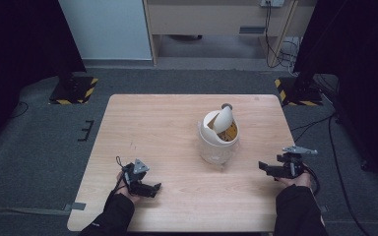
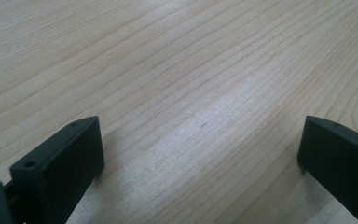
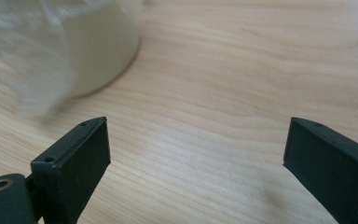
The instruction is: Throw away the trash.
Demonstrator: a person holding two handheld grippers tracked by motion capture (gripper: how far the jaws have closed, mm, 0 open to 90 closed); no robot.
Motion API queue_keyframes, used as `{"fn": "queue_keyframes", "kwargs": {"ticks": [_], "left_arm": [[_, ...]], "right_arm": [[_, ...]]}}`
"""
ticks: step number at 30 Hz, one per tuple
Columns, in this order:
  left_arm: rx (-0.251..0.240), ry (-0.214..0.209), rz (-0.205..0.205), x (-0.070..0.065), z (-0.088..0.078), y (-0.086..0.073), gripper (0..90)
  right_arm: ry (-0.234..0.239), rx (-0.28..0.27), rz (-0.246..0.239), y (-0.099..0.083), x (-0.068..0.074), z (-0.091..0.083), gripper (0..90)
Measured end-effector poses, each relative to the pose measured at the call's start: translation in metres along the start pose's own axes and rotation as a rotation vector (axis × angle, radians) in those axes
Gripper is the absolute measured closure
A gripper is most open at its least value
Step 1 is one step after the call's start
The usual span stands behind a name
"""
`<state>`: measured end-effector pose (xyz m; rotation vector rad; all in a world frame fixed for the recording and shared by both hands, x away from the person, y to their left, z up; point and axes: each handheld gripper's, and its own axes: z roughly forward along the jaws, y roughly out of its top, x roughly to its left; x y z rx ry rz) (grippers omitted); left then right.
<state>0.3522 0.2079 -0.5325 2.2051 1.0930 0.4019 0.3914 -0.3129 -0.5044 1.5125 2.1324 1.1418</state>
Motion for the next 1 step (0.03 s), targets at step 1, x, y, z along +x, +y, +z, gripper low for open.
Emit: {"fn": "queue_keyframes", "kwargs": {"ticks": [1], "left_arm": [[-0.005,0.001,0.001,0.0007,0.0001,-0.0006,0.0]], "right_arm": [[-0.003,0.009,-0.006,-0.0008,-0.0011,0.0014,7.2]]}}
